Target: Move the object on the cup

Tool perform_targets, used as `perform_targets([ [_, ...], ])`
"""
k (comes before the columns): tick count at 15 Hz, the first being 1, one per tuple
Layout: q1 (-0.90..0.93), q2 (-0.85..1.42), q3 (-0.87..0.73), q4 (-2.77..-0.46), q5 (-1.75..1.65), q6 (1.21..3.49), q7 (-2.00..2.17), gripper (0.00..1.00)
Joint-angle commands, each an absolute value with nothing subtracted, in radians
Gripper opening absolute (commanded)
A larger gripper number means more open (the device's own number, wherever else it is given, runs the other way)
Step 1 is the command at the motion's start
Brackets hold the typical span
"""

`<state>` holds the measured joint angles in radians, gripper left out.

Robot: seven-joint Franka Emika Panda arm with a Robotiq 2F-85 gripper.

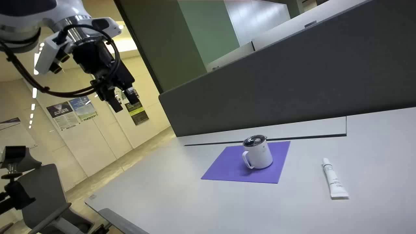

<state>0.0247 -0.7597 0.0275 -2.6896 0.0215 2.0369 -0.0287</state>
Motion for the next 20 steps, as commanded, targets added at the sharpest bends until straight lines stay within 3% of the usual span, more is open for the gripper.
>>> perform_targets([
  [1,0.029,-0.759,0.024,-2.687,0.018,2.034,-0.026,1.0],
  [9,0.029,-0.759,0.024,-2.687,0.018,2.034,-0.026,1.0],
  [15,0.007,-0.444,-0.009,-2.497,-0.071,2.315,-0.15,1.0],
  [16,0.004,-0.388,-0.01,-2.465,-0.091,2.359,-0.166,0.75],
  [17,0.0,-0.327,-0.013,-2.425,-0.109,2.387,-0.179,0.74],
  [20,-0.003,-0.135,-0.023,-2.282,-0.143,2.419,-0.234,0.53],
])
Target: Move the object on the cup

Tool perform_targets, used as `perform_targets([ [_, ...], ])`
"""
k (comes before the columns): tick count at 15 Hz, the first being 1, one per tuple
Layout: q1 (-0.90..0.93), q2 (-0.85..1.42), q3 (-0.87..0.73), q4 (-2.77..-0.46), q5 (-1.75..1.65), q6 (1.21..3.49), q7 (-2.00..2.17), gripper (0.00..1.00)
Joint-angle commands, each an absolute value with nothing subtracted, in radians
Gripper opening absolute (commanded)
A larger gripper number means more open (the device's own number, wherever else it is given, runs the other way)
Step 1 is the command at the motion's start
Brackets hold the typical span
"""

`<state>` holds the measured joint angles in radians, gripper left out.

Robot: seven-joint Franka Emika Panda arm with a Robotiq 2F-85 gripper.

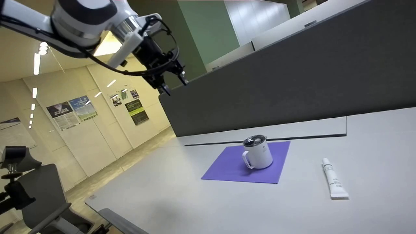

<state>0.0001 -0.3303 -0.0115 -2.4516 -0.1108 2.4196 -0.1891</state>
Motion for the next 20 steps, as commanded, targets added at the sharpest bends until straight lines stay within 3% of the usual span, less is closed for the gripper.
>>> perform_targets([
  [1,-0.008,-0.07,-0.022,-2.232,-0.158,2.423,-0.241,0.44],
  [7,-0.046,0.252,-0.047,-1.952,-0.218,2.4,-0.257,0.04],
  [8,-0.054,0.288,-0.051,-1.92,-0.212,2.39,-0.265,0.01],
  [20,-0.071,0.362,-0.064,-1.872,-0.204,2.348,-0.255,0.01],
])
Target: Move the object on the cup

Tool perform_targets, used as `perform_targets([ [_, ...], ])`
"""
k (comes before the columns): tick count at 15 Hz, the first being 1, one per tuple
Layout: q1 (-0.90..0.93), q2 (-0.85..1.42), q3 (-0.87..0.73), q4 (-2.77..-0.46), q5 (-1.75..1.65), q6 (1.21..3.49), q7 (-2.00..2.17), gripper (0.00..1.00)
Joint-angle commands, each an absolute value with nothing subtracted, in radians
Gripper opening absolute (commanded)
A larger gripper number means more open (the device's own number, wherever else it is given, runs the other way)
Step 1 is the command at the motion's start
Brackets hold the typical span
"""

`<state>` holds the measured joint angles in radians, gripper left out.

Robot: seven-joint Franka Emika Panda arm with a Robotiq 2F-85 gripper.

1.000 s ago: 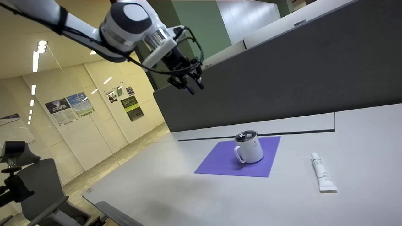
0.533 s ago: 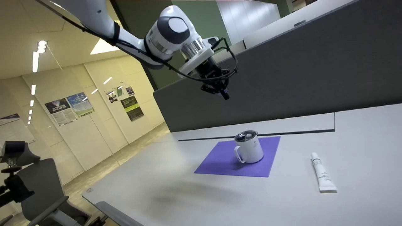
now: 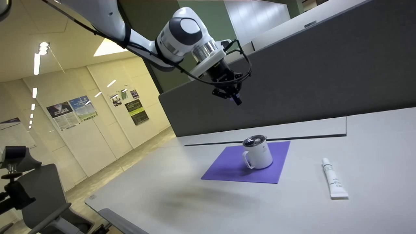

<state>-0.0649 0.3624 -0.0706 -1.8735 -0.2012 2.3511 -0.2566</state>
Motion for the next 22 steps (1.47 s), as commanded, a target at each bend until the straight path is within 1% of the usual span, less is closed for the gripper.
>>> perform_targets([
  [1,-0.071,0.362,-0.064,-1.872,-0.204,2.348,-0.255,0.0],
  [7,-0.081,0.439,-0.057,-1.885,-0.128,2.379,-0.214,0.0],
  [17,-0.088,0.574,-0.059,-1.897,-0.104,2.543,-0.187,0.0],
  [22,-0.091,0.608,-0.057,-1.895,-0.092,2.582,-0.189,0.0],
])
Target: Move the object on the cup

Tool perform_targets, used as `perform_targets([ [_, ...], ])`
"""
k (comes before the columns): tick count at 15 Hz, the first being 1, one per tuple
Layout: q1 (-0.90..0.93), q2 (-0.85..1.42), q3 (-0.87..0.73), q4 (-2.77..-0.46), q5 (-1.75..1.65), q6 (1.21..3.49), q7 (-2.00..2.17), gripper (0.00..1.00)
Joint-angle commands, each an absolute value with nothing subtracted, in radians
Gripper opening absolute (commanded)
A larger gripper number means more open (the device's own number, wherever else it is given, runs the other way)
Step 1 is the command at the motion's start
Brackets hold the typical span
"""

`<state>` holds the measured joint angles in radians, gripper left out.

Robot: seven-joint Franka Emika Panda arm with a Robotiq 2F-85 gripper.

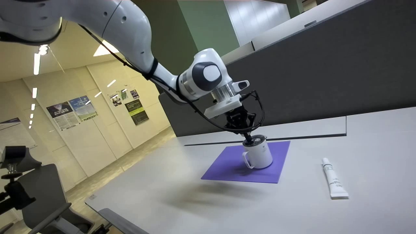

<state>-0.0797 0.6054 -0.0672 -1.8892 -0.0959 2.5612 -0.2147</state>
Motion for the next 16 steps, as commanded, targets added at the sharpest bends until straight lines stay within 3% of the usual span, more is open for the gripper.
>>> perform_targets([
  [1,-0.09,0.611,-0.059,-1.897,-0.093,2.589,-0.187,0.0],
  [16,-0.067,0.629,-0.098,-1.904,-0.158,2.658,-0.162,0.0],
])
